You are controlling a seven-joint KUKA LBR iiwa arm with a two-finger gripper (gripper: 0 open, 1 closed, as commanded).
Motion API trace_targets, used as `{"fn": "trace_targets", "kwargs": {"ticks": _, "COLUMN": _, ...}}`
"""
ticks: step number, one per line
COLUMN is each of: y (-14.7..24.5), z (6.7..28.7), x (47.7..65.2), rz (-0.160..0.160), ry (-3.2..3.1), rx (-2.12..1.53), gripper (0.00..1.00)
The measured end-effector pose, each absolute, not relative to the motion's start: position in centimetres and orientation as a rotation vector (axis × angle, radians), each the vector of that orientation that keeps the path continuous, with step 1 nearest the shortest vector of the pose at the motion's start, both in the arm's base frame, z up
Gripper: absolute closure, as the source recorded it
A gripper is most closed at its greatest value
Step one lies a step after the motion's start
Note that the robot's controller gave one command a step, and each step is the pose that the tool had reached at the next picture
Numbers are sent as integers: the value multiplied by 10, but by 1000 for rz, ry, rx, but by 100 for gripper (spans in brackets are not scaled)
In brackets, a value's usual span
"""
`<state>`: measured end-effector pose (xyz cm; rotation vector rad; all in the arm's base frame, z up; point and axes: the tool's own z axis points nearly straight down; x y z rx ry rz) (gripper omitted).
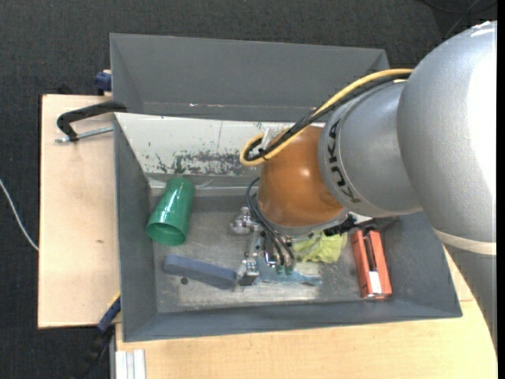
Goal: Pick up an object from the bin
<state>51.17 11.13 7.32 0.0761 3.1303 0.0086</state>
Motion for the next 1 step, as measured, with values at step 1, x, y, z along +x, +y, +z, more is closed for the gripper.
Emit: {"fn": "trace_targets", "kwargs": {"ticks": 1, "y": 111, "z": 73, "x": 505, "rz": 5, "ry": 3130, "rx": -67, "gripper": 0}}
